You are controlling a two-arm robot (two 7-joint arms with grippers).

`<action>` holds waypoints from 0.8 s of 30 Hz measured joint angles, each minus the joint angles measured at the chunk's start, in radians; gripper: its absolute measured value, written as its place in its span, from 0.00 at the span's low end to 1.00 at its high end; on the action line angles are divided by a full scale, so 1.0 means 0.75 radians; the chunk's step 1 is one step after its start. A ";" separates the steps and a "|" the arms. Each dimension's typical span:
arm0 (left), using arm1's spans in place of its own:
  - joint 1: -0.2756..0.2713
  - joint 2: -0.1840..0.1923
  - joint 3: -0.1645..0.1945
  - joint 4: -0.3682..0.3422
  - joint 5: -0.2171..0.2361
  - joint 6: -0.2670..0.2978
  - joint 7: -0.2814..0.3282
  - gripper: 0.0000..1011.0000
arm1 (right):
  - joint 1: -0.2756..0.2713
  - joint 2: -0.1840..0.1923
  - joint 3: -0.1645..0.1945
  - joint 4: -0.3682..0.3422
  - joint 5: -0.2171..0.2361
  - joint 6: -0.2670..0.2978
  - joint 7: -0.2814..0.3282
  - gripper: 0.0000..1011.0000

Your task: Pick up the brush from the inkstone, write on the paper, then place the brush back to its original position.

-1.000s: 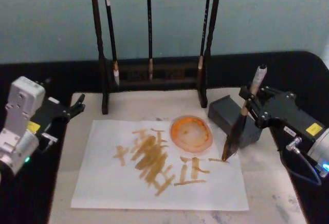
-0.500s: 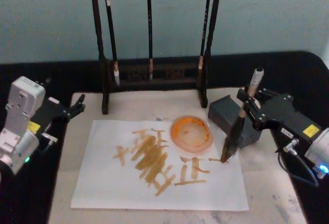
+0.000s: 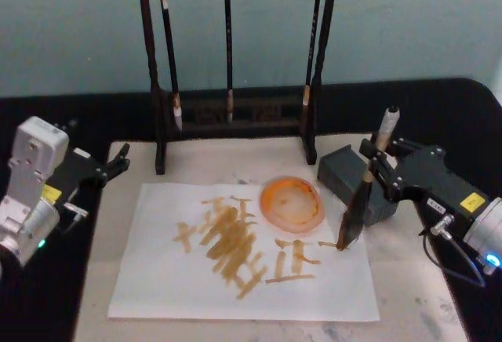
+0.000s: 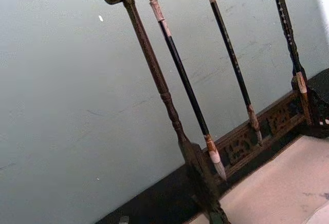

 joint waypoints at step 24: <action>0.000 0.000 0.000 0.000 0.000 0.000 0.000 1.00 | -0.055 0.068 0.002 -0.077 0.009 0.027 0.059 0.18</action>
